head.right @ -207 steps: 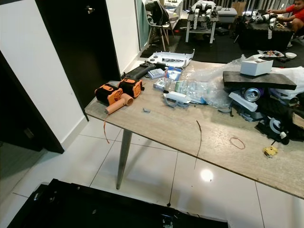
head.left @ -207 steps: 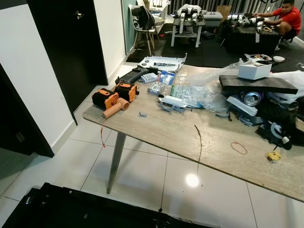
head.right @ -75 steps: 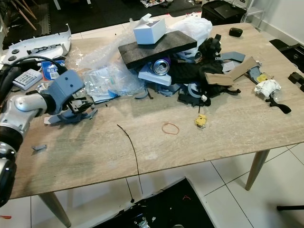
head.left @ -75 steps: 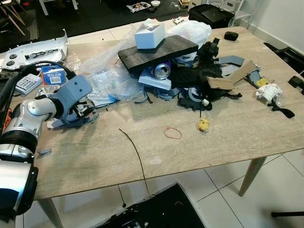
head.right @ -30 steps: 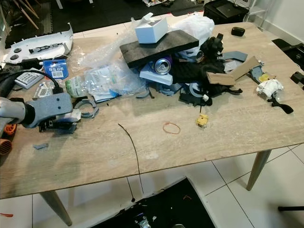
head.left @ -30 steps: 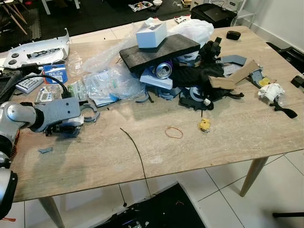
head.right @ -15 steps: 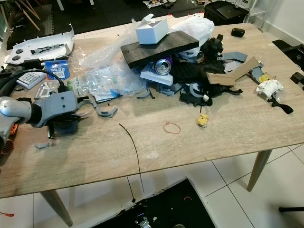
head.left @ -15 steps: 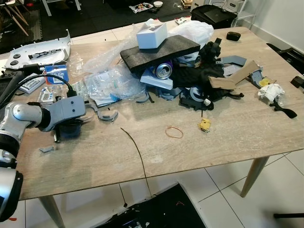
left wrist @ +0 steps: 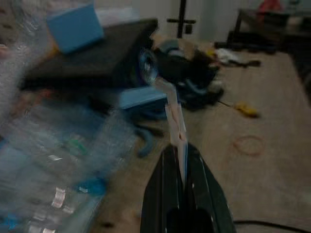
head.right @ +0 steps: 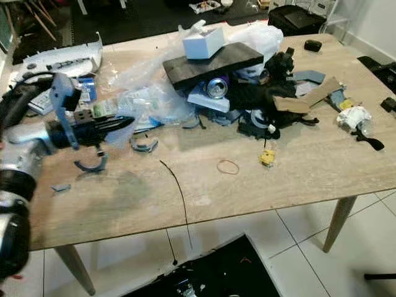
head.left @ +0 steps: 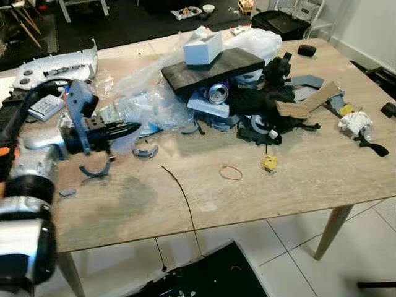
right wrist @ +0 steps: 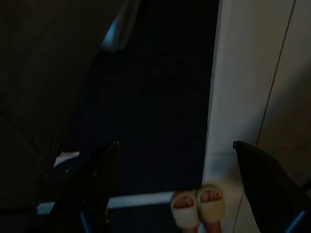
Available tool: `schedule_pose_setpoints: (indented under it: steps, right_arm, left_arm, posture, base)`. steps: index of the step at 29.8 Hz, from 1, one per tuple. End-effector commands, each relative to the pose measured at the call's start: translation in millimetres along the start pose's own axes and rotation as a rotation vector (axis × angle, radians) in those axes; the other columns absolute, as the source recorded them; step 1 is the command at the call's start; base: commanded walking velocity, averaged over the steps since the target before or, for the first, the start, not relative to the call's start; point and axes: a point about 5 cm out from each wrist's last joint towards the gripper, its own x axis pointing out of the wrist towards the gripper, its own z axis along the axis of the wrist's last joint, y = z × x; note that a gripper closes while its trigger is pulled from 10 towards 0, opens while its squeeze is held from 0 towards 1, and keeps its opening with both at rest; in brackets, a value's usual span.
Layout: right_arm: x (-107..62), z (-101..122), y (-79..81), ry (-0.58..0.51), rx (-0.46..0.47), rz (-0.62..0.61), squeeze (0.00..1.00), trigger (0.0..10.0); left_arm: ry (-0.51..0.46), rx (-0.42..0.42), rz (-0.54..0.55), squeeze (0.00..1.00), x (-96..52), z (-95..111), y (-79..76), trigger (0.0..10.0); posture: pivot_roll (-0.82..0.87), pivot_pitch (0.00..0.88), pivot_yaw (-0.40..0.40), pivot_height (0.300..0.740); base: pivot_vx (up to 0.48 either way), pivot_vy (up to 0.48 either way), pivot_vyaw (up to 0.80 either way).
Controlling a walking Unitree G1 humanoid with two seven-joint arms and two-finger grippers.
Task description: Picking trash to rubbish bin
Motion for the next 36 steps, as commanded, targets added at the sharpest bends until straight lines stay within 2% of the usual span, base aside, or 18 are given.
schedule_pose_setpoints:
  steps: [1, 4, 5, 6, 8, 9, 10, 11, 13, 15, 19, 21, 24, 25, 26, 27, 30, 36]
  right_arm:
    - [-0.6, -9.2, 31.2, 0.041, -0.036, 0.099, 0.00, 10.0]
    - [-0.5, -8.0, 30.6, 0.039, -0.039, 0.097, 0.00, 10.0]
    - [-0.3, -6.0, 29.9, 0.035, -0.043, 0.095, 0.00, 10.0]
    - [-0.3, -6.0, 29.9, 0.035, -0.043, 0.095, 0.00, 10.0]
    - [0.1, -1.9, 28.1, 0.027, -0.052, 0.092, 0.00, 10.0]
    - [0.1, -1.9, 28.1, 0.027, -0.052, 0.092, 0.00, 10.0]
    - [0.3, 0.3, 27.1, 0.023, -0.057, 0.089, 0.00, 10.0]
    - [0.3, 0.3, 27.1, 0.023, -0.057, 0.089, 0.00, 10.0]
    - [0.7, 3.8, 25.1, 0.017, -0.070, 0.085, 0.00, 10.0]
    - [0.8, 5.3, 24.2, 0.016, -0.078, 0.083, 0.00, 10.0]
    - [1.1, 9.1, 22.6, 0.011, -0.091, 0.081, 0.00, 10.0]
    - [1.1, 9.1, 22.6, 0.011, -0.091, 0.081, 0.00, 10.0]
    - [1.2, 12.4, 21.8, 0.007, -0.104, 0.083, 0.00, 10.0]
    - [1.2, 12.4, 21.8, 0.007, -0.104, 0.083, 0.00, 10.0]
    - [1.3, 13.4, 21.6, 0.006, -0.108, 0.084, 0.00, 10.0]
    - [1.3, 13.4, 21.6, 0.006, -0.108, 0.084, 0.00, 10.0]
    - [1.3, 15.0, 21.3, 0.006, -0.117, 0.087, 0.00, 10.0]
    - [1.4, 15.8, 20.5, 0.007, -0.122, 0.085, 0.00, 10.0]
  left_arm:
    - [-0.050, -0.068, 0.036, 0.00, 0.4, -17.6, -10.5, 10.0]
    - [-0.076, -0.098, 0.062, 0.00, 1.9, -25.2, -15.8, 10.0]
    - [-0.120, -0.157, 0.091, 0.00, 3.6, -34.5, -23.1, 10.0]
    - [-0.120, -0.157, 0.091, 0.00, 3.6, -34.5, -23.1, 10.0]
    - [-0.219, -0.274, 0.126, 0.00, 7.1, -45.9, -37.7, 10.0]
    - [-0.219, -0.274, 0.126, 0.00, 7.1, -45.9, -37.7, 10.0]
    - [-0.273, -0.330, 0.144, 0.00, 7.7, -50.6, -46.3, 10.0]
    - [-0.273, -0.330, 0.144, 0.00, 7.7, -50.6, -46.3, 10.0]
    - [-0.334, -0.410, 0.200, 0.00, 6.6, -58.6, -58.3, 10.0]
    - [-0.337, -0.437, 0.226, 0.00, 5.2, -65.0, -63.5, 10.0]
    - [-0.279, -0.494, 0.282, 0.00, -1.0, -85.7, -77.9, 10.0]
    - [-0.279, -0.494, 0.282, 0.00, -1.0, -85.7, -77.9, 10.0]
    - [-0.154, -0.581, 0.317, 0.00, -13.4, -121.3, -105.1, 10.0]
    - [-0.154, -0.581, 0.317, 0.00, -13.4, -121.3, -105.1, 10.0]
    - [-0.127, -0.617, 0.331, 0.00, -17.6, -129.5, -113.3, 10.0]
    - [-0.127, -0.617, 0.331, 0.00, -17.6, -129.5, -113.3, 10.0]
    - [-0.095, -0.688, 0.311, 0.00, -24.8, -139.5, -130.8, 10.0]
    - [-0.096, -0.722, 0.278, 0.00, -26.3, -141.0, -140.7, 10.0]
  posture:
    - [-0.09, 0.234, 0.098, 0.740]
    - [-0.08, 0.231, 0.096, 0.740]
    - [-0.08, 0.219, 0.086, 0.740]
    - [-0.08, 0.219, 0.086, 0.740]
    - [-0.07, 0.200, 0.073, 0.740]
    - [-0.07, 0.200, 0.073, 0.740]
    - [-0.07, 0.194, 0.067, 0.740]
    - [-0.07, 0.194, 0.067, 0.740]
    - [-0.06, 0.183, 0.055, 0.740]
    - [-0.06, 0.178, 0.051, 0.740]
    - [-0.05, 0.171, 0.045, 0.740]
    - [-0.05, 0.171, 0.045, 0.740]
    - [-0.04, 0.167, 0.045, 0.740]
    - [-0.04, 0.167, 0.045, 0.740]
    - [-0.03, 0.166, 0.043, 0.740]
    - [-0.03, 0.166, 0.043, 0.740]
    - [-0.03, 0.166, 0.042, 0.740]
    - [-0.03, 0.165, 0.040, 0.740]
  base:
    - [0.000, 0.000, 0.00]
    - [0.000, 0.000, 0.00]
    - [0.000, 0.000, 0.00]
    - [0.000, 0.000, 0.00]
    - [0.000, 0.000, 0.00]
    - [0.000, 0.000, 0.00]
    - [0.000, 0.000, 0.00]
    - [0.000, 0.000, 0.00]
    - [0.000, 0.000, 0.00]
    - [0.000, 0.000, 0.00]
    - [0.000, 0.000, 0.00]
    - [0.000, 0.000, 0.00]
    - [0.000, 0.000, 0.00]
    - [0.000, 0.000, 0.00]
    - [0.000, 0.000, 0.00]
    - [0.000, 0.000, 0.00]
    - [-0.247, 0.000, 0.00]
    - [-0.266, 0.000, 0.00]
